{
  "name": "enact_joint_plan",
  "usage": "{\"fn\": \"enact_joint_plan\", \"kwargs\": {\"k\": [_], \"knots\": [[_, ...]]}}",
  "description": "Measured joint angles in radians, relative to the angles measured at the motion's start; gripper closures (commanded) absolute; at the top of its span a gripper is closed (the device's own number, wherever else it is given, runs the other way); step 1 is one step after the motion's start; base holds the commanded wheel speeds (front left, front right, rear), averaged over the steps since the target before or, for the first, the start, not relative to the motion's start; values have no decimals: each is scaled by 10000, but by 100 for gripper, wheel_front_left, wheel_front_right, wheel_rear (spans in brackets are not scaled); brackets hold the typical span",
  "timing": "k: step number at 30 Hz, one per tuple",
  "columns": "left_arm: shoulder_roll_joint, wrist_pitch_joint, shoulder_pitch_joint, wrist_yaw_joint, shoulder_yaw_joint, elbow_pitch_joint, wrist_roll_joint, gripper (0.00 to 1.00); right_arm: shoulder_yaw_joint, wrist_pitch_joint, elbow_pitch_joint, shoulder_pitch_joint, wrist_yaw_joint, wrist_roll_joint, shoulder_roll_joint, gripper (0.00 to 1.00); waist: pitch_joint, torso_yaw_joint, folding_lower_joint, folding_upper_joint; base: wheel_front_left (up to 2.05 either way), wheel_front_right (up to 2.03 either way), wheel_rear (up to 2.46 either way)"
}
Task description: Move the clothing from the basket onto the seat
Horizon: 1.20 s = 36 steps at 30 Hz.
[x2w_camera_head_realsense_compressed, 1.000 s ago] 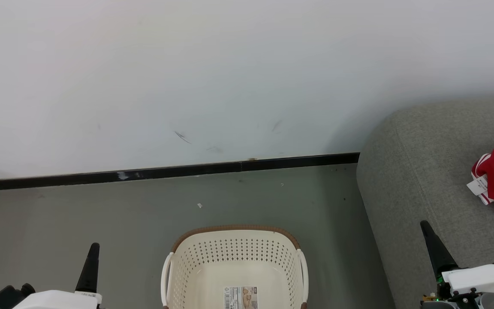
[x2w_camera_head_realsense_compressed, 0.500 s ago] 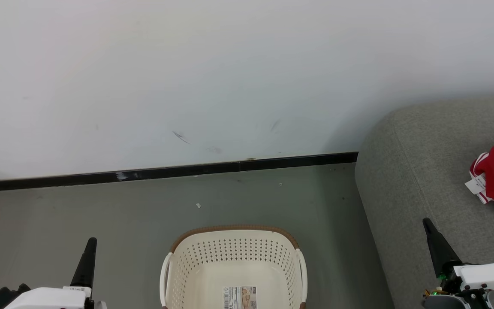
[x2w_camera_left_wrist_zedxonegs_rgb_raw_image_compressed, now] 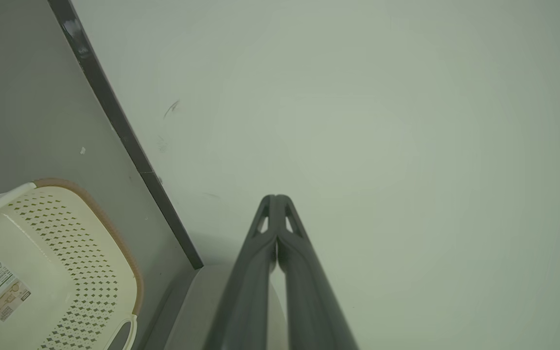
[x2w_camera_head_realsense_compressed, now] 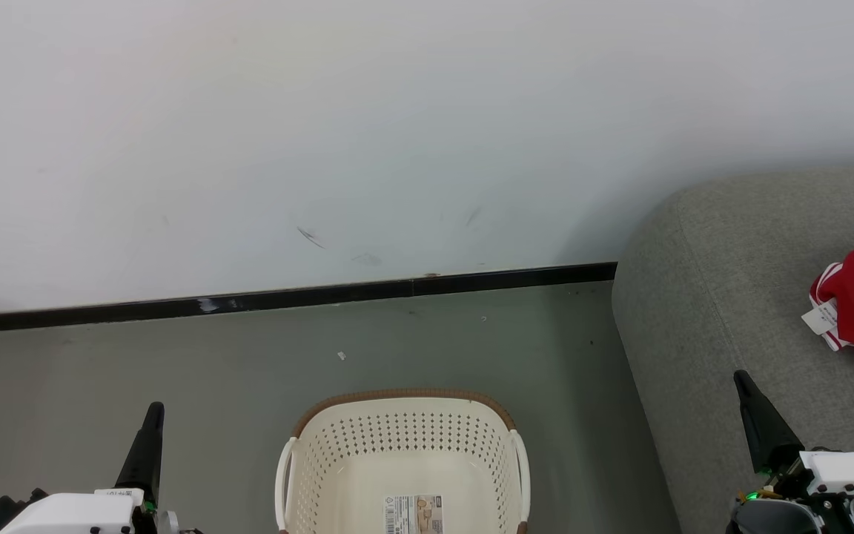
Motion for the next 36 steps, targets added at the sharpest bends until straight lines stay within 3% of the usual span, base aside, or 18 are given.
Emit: {"fn": "enact_joint_plan", "kwargs": {"k": [36], "knots": [[-2, -2, -34, 0, -4, -2, -2, 100, -61, 13, 27, -1, 0, -2, 2, 100, 3, -1, -3, 0, 0, 0, 0]]}}
